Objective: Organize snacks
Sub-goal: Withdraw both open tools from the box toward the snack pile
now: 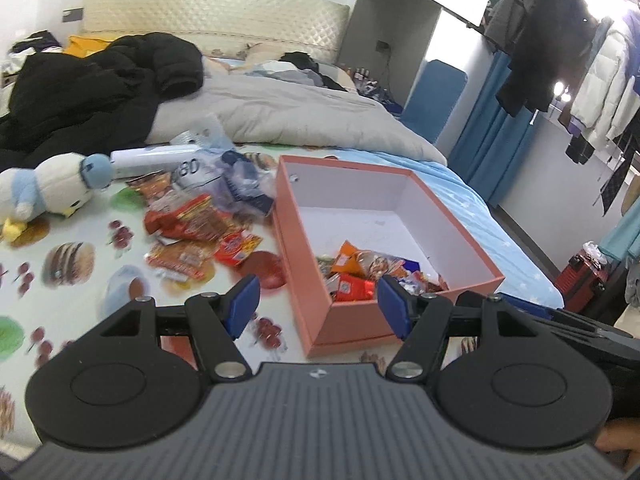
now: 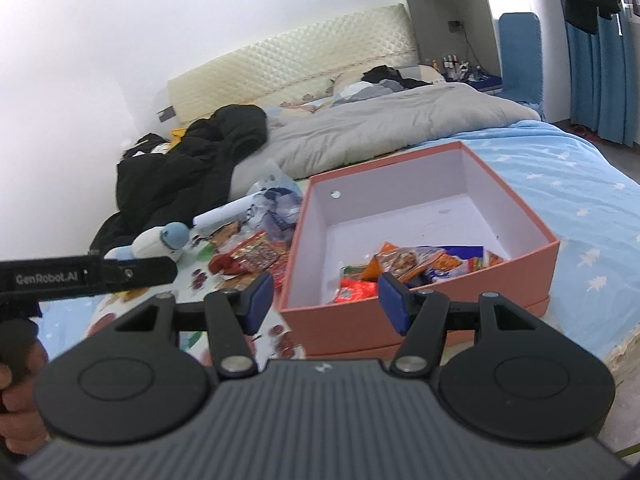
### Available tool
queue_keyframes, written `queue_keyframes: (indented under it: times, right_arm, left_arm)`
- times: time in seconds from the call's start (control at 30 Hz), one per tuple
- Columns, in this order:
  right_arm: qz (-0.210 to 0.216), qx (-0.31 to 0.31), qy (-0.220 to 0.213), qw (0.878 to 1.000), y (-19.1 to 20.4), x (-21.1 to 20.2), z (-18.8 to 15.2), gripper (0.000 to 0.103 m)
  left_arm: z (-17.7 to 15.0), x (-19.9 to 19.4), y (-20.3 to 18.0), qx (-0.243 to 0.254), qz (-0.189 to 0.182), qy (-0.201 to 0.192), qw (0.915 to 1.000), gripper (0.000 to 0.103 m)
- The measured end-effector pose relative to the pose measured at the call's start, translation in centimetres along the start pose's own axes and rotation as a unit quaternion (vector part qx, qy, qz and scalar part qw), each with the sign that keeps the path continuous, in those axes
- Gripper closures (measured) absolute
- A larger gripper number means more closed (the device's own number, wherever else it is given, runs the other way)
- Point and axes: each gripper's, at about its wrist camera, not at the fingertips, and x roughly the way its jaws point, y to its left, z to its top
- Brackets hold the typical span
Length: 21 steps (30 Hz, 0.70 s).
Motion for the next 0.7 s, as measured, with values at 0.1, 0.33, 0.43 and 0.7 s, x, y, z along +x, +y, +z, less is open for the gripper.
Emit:
queue_keyframes:
  times: [0.1, 0.33, 0.43, 0.7]
  right_arm:
    - [0.012, -0.004, 0.0, 1.0, 1.1, -0.8, -0.7, 0.042]
    - [0.034, -0.027, 0.004, 0.999, 3.3, -2.2, -1.8, 0.042]
    - [0.043, -0.04, 0.009, 0.998, 4.3, -2.4, -2.2, 0.042]
    - [0.065, -0.049, 0.032, 0.996, 6.0, -1.6, -3.8, 0.042]
  left_arm:
    - [-0.7, -1.5, 0.8, -0.008, 0.006, -0.002, 0.9999, 0.033]
    - [-1.9, -4.7, 2.6, -0.01, 0.026, -0.014, 0.9995, 0.033]
    - [-2.4, -5.4, 3.2, -0.017, 0.032, -0.015, 0.9992, 0.033]
    - [-3.9, -4.9, 5.3, -0.042, 0.05, 0.003, 0.9978, 0.032]
